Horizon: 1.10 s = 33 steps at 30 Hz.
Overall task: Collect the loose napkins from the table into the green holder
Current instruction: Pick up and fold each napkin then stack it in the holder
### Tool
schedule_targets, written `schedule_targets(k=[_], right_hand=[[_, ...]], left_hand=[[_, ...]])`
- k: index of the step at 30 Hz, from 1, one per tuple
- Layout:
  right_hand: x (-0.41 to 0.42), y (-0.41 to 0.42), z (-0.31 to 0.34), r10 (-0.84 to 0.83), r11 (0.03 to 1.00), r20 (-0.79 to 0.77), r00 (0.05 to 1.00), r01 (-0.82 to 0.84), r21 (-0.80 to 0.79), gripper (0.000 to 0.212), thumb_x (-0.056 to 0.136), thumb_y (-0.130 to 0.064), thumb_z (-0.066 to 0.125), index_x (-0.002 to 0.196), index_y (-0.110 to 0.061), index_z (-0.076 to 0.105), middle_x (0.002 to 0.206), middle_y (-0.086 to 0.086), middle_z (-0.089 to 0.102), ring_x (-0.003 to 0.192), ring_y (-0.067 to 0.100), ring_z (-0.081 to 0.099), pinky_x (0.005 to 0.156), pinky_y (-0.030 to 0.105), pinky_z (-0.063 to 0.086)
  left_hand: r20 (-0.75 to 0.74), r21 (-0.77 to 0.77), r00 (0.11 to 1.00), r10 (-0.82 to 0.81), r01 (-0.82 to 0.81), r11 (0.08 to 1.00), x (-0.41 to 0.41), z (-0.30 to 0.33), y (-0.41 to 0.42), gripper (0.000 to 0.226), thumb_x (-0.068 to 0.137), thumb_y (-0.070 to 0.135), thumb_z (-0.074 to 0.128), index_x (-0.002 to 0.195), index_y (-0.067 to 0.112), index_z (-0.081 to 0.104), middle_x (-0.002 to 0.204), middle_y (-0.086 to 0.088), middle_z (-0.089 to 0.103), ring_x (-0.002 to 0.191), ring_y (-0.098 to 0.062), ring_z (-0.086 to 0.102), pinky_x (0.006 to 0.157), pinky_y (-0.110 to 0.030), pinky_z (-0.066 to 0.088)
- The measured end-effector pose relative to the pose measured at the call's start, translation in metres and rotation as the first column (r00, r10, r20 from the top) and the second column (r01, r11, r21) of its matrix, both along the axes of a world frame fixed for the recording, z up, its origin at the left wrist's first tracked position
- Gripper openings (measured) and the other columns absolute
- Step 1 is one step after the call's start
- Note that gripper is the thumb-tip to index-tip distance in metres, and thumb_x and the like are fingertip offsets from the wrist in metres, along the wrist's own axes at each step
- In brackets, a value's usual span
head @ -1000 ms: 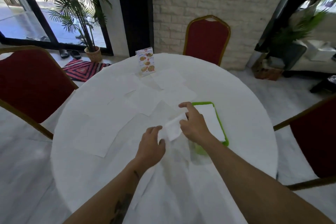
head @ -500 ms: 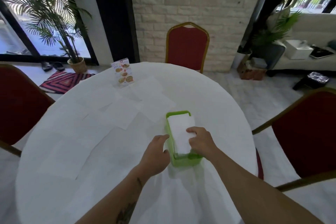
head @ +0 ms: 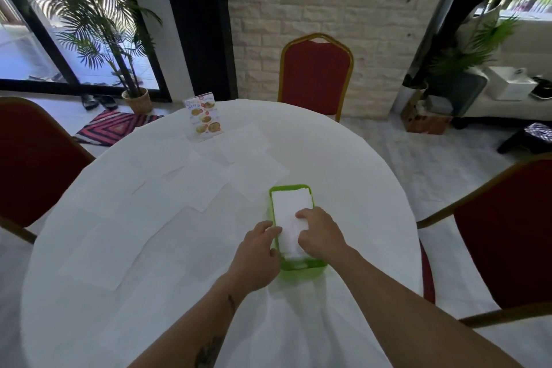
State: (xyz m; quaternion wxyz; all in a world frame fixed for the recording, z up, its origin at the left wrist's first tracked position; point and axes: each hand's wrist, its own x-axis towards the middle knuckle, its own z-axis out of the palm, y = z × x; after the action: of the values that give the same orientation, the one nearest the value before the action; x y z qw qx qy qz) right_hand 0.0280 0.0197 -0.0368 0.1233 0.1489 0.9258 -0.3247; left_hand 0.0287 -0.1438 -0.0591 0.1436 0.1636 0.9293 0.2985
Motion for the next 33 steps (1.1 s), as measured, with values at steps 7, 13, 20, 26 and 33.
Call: schedule_targets(k=[7,13,20,26,33], right_hand=[[0.010,-0.001,0.005,0.049,0.978,-0.003,0.999,-0.048,0.203,0.056,0.079,-0.017,0.056,0.134,-0.022,0.052,0.127,0.003,0.040,0.116,0.024,0.044,0.088,0.034,0.045],[0.013,-0.025,0.019,0.097,0.972,-0.127,0.987,-0.066,0.228,0.048,0.083,-0.016,0.051,0.131,-0.021,0.054,0.130,0.001,0.045,0.116,0.022,0.045,0.093,0.034,0.041],[0.022,-0.104,0.018,0.252,0.967,-0.189,0.949,-0.238,0.094,0.041,0.086,-0.014,0.050,0.125,-0.023,0.060,0.123,-0.002,0.057,0.109,0.017,0.056,0.096,0.037,0.046],[0.037,-0.161,-0.029,0.302,0.953,0.075,0.950,-0.301,-0.029,0.053,0.082,-0.020,0.052,0.135,-0.021,0.051,0.135,0.005,0.049,0.122,0.021,0.051,0.101,0.037,0.045],[0.055,-0.195,-0.060,0.138,0.988,0.198,0.970,-0.120,-0.100,0.064,0.084,-0.018,0.052,0.146,-0.015,0.037,0.144,0.009,0.040,0.130,0.030,0.043,0.106,0.037,0.040]], left_hand=[[0.005,-0.016,1.000,-0.013,0.013,1.000,0.000,-0.003,-0.002,0.052,0.087,0.013,0.045,0.139,0.021,0.046,0.149,0.000,0.034,0.135,-0.022,0.033,0.113,-0.033,0.030],[0.003,0.150,0.994,0.108,-0.108,0.983,0.004,-0.004,-0.025,0.041,0.086,0.006,0.046,0.120,0.023,0.061,0.128,0.006,0.055,0.121,-0.013,0.048,0.104,-0.025,0.037],[0.134,0.246,0.920,0.368,-0.391,0.887,0.030,-0.011,-0.090,0.040,0.086,0.001,0.045,0.115,0.020,0.065,0.119,0.004,0.062,0.108,-0.008,0.055,0.093,-0.019,0.039],[0.137,0.177,0.846,0.515,-0.532,0.828,0.061,-0.031,-0.161,0.036,0.086,0.003,0.047,0.112,0.022,0.065,0.119,0.004,0.060,0.104,-0.009,0.054,0.088,-0.019,0.039],[0.034,-0.126,0.840,0.541,-0.533,0.837,0.097,-0.049,-0.228,0.042,0.083,0.019,0.047,0.124,0.025,0.058,0.138,0.002,0.048,0.122,-0.019,0.046,0.102,-0.037,0.041]])
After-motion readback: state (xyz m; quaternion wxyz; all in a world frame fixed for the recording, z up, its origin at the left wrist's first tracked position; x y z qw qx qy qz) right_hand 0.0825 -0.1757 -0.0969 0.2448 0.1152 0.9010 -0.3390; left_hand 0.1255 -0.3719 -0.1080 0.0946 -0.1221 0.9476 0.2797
